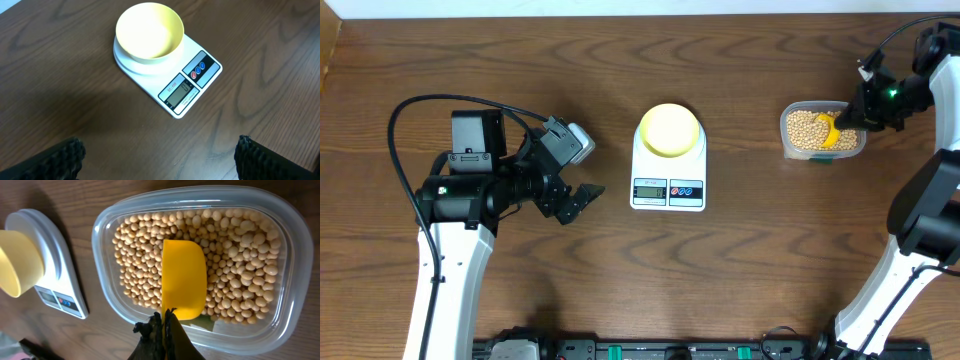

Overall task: Scoop item into bowl and weigh 50g on scale
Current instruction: 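Lift the filled scoop out of the tub with the right gripper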

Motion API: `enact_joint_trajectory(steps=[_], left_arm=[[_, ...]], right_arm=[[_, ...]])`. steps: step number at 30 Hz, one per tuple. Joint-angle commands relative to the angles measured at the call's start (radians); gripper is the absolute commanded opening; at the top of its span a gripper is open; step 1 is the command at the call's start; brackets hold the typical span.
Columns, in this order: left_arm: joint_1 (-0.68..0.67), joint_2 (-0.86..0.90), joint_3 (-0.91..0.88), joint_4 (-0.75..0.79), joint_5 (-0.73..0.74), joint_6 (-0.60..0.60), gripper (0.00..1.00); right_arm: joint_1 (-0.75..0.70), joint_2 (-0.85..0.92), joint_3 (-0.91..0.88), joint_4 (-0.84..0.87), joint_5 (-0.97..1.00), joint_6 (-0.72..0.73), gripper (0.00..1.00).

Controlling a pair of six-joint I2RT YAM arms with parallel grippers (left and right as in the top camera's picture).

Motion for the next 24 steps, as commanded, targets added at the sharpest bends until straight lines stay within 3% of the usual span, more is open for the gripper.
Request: enact_joint_trajectory(steps=[1,24], left_arm=[[0.006,0.0,0.005,0.0,0.009,0.017,0.98],[0.006,0.0,0.005,0.0,0.009,0.017,0.98]], right_arm=[[-0.019,0.002,-0.006,-0.006,-0.082,-0.04,0.01],[-0.208,0.002,-0.006,-0.06,-0.393,-0.182,0.01]])
